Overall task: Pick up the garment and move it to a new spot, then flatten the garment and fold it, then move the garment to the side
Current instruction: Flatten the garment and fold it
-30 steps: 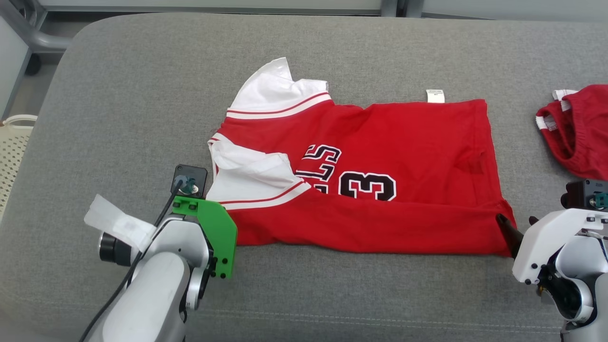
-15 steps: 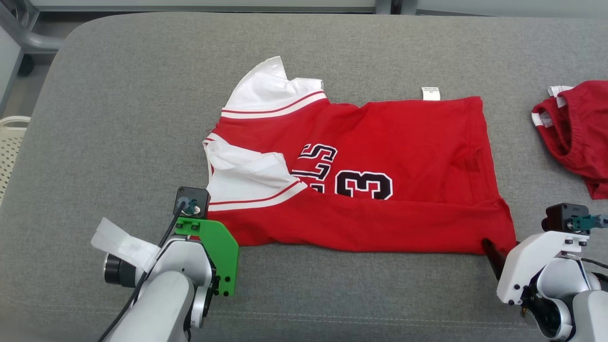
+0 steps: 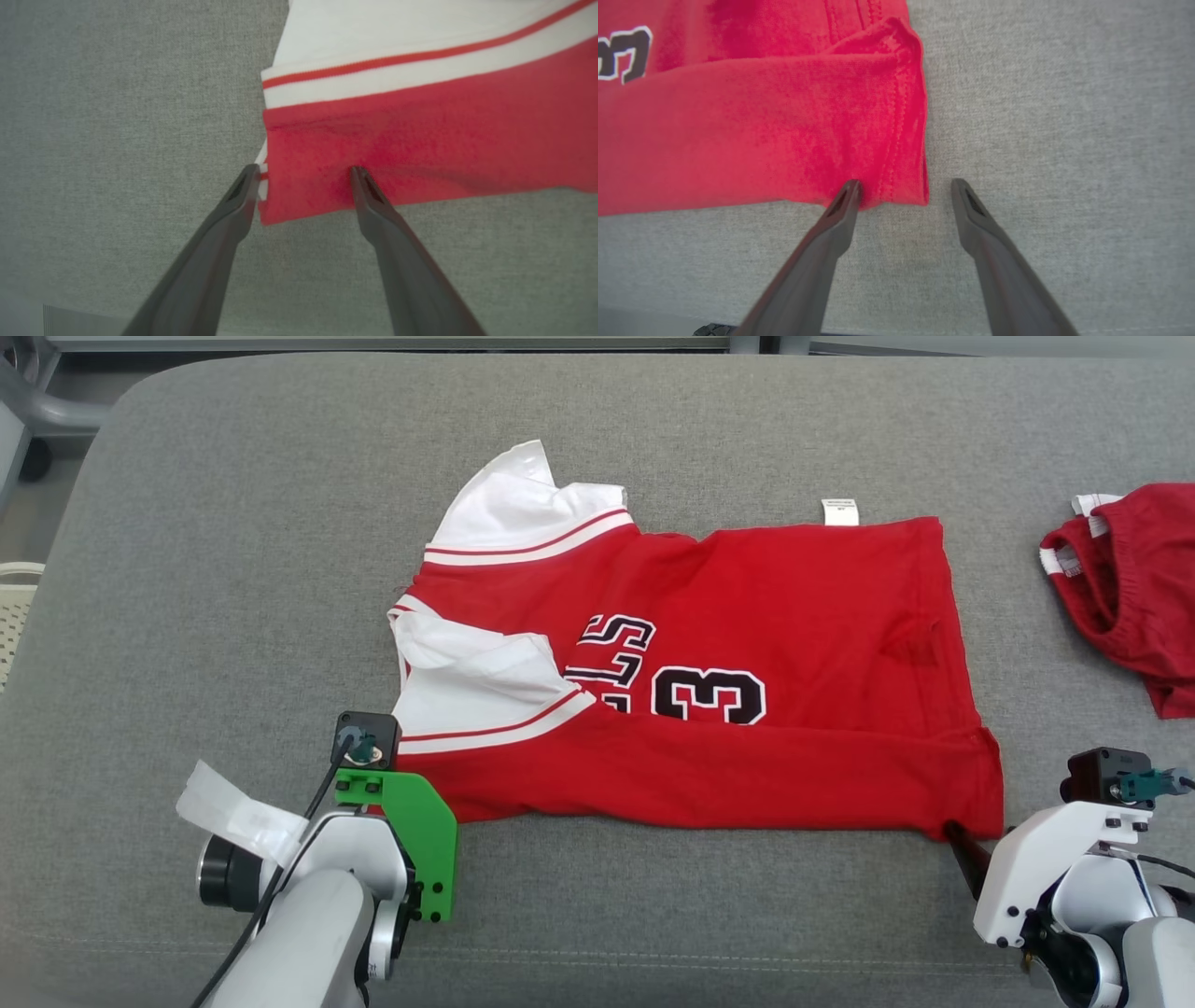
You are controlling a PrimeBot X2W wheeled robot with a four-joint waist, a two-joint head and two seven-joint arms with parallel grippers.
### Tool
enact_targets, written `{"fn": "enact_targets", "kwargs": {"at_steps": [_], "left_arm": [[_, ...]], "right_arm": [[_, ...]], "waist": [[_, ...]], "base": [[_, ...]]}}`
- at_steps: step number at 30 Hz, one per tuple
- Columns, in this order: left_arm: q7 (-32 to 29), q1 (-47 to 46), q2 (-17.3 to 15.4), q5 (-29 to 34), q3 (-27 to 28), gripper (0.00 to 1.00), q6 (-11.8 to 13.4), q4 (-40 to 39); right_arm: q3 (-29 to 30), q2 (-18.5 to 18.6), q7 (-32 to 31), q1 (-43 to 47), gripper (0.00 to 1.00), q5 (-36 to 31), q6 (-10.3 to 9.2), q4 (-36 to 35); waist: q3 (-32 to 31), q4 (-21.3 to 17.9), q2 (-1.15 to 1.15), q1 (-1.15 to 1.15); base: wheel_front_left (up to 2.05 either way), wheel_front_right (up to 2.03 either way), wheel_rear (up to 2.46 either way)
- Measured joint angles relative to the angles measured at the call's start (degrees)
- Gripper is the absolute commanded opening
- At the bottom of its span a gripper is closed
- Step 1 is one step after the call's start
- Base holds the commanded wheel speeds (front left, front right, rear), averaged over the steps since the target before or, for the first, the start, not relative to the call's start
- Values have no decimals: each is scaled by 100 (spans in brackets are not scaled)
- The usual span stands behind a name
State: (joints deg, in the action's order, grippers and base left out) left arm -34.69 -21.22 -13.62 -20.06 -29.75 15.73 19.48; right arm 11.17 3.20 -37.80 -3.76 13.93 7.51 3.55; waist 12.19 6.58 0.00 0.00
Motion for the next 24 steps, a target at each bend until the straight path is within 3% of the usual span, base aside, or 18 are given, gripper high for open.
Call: {"fn": "enact_targets", "kwargs": {"at_steps": [2, 3, 5, 6, 8, 9, 10, 11, 12, 14, 24], "left_arm": [[2, -3, 0, -7, 10, 74, 18, 21], [3, -8, -1, -8, 11, 48, 20, 42], [3, -29, -1, -20, 13, 22, 38, 74], [-7, -43, -1, -47, 11, 0, 38, 94], [-18, -49, 0, -68, 10, 0, 34, 111], [-20, -48, -2, -88, 11, 0, 33, 122], [-19, -47, -3, -102, 10, 0, 29, 125], [-7, -46, -2, -110, 10, 0, 12, 125], [-3, -46, -3, -119, 11, 0, 9, 126], [58, -42, -3, -135, 13, 0, -1, 125], [183, -19, -14, -187, 4, 0, -12, 131]], "right_arm": [[-2, -8, 5, -4, 100, -1, 0, 23], [0, -10, 9, -9, 100, -1, 0, 32], [-1, -11, 9, -18, 100, -2, 0, 56], [4, -11, 9, -20, 100, -9, 0, 69], [9, -12, 2, -30, 96, -44, 0, 92], [10, -13, 1, -40, 78, -47, 0, 102], [13, -14, 3, -45, 47, -47, 0, 109], [18, -15, 11, -50, 35, -52, 0, 110], [22, -16, 24, -60, 30, -57, 0, 115], [26, -18, 55, -76, 0, -66, 0, 124], [-98, -19, 1, -83, 0, 127, 0, 15]], "waist": [[25, -3, 0, 0], [35, -3, 0, 0], [54, -1, 0, 0], [60, 2, 0, 0], [67, 7, 0, 0], [67, 5, 0, 0], [66, 4, 0, 0], [67, 2, 0, 0], [67, 2, 0, 0], [61, 4, 0, 0], [-27, 4, 0, 0]], "base": [[0, 0, 0], [0, 0, 0], [0, 0, 0], [0, 0, 0], [0, 0, 0], [0, 0, 0], [0, 0, 0], [0, 0, 0], [0, 0, 0], [0, 0, 0], [0, 0, 0]]}}
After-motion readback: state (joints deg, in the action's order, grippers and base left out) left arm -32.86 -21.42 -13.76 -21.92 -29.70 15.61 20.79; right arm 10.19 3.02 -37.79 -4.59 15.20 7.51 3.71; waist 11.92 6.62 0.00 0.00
